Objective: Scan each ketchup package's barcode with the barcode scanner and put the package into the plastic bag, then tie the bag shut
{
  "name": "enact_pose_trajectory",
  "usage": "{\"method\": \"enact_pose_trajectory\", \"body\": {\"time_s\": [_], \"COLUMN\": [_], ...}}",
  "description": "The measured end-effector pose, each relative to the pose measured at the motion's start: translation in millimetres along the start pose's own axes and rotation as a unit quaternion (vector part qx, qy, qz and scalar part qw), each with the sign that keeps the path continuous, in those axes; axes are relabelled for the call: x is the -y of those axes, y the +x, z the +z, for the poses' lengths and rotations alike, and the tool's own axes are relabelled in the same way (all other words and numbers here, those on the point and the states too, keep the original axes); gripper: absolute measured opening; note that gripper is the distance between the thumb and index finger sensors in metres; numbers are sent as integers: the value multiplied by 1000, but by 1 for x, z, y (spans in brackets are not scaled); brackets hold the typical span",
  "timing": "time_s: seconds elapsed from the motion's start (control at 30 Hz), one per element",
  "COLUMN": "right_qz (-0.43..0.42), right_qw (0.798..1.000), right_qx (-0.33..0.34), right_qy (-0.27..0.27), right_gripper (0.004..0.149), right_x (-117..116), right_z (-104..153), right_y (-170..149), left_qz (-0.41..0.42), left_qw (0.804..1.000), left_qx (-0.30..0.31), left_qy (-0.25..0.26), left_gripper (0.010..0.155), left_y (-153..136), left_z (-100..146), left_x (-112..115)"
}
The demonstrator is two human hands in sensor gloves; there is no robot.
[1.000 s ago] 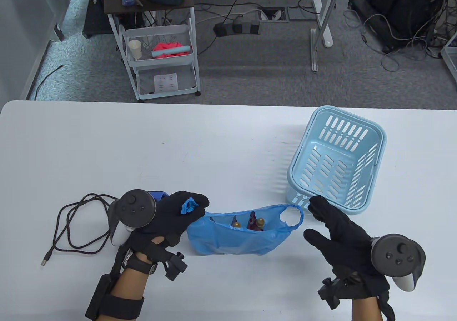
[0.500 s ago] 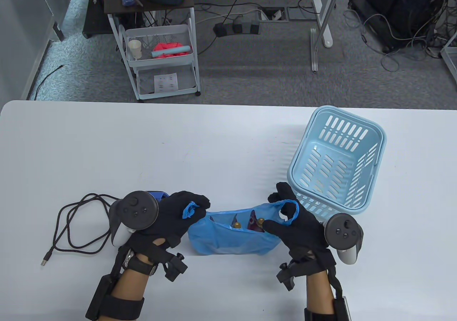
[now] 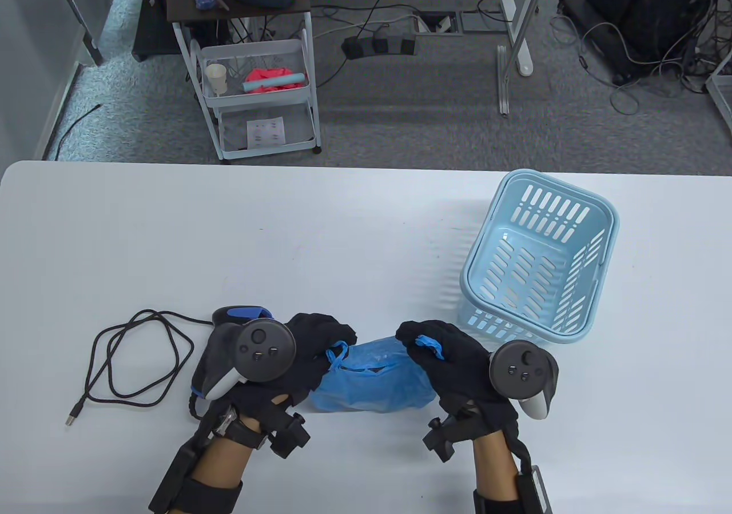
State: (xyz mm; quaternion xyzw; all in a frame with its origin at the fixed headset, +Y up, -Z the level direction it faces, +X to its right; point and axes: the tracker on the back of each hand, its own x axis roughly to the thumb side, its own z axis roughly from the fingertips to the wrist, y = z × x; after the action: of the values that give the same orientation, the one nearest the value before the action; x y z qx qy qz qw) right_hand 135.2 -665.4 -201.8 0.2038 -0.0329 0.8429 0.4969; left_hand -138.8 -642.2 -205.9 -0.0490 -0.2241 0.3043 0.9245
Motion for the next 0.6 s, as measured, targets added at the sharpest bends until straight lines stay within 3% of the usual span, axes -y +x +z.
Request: {"method": "enact_pose_trajectory", "body": {"time_s": [0.27,0.43,0.5,0.6], "right_qz": [130,270,330,361], "right_qw": [991,962,944,932], "right_qx": [5,11,12,16], "right_qy": [-29,-24,1,39], "right_gripper": [41,46,52,61], "right_x": [-15,-30,-37,-43], "right_z": [0,0,-1,-2], "right_y": [14,27,34,39], "left_qz": [-125,-192,-214,-234], "left_qw": [992,981,976,972], "left_qx": [26,29,28,19], "left_qy": [-13,-3,6,2], "left_gripper": [44,42,42,42], "left_y": [31,48,53,59], "left_z": [-5,-8,-8,-10], "left_x": [18,25,27,27]}}
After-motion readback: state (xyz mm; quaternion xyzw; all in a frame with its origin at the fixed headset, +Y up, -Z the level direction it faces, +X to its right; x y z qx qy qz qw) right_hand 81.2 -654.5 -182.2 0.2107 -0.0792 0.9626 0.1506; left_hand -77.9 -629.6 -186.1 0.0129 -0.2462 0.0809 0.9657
